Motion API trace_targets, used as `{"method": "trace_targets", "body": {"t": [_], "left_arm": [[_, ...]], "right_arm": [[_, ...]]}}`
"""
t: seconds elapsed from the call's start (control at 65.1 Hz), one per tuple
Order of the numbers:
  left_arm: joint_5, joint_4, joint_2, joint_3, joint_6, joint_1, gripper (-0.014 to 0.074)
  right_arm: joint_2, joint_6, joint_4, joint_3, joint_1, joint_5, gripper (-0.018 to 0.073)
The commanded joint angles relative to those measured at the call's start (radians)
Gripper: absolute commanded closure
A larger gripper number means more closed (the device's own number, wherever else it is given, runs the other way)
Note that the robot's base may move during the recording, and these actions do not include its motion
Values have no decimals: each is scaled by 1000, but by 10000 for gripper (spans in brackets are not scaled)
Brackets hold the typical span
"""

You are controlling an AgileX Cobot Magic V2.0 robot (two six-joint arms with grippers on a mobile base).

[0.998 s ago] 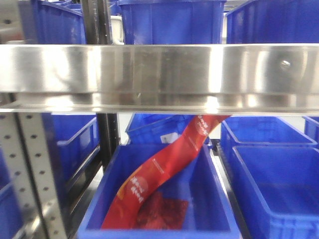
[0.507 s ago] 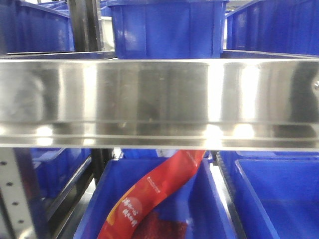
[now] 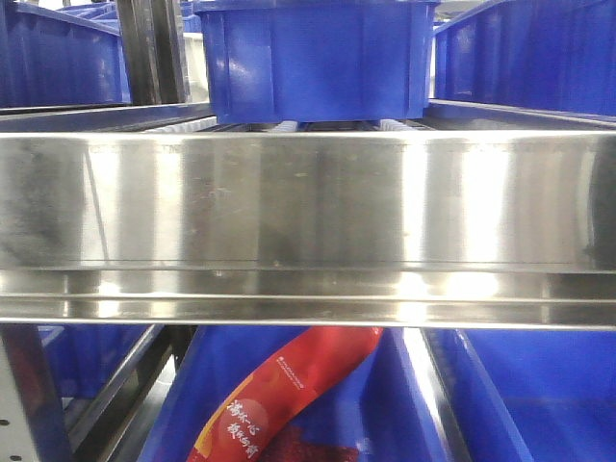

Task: Stack two boxes on right shelf middle
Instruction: 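Drive toward the steel shelf rack and align with the middle shelf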

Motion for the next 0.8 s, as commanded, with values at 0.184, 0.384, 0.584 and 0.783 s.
{"method": "trace_targets", "body": {"t": [0.184, 0.384, 0.584, 0.783], "left_arm": [[-38, 60, -13, -14, -1, 5, 708], [-38, 60, -13, -14, -1, 5, 708], [-38, 60, -13, -14, -1, 5, 708], [-38, 60, -13, -14, -1, 5, 708]], "right_arm": [[-13, -17, -33, -13, -7, -48, 712], [-13, -17, -33, -13, -7, -48, 712], [-13, -17, -33, -13, -7, -48, 712], [-13, -17, -33, -13, -7, -57, 712]]}}
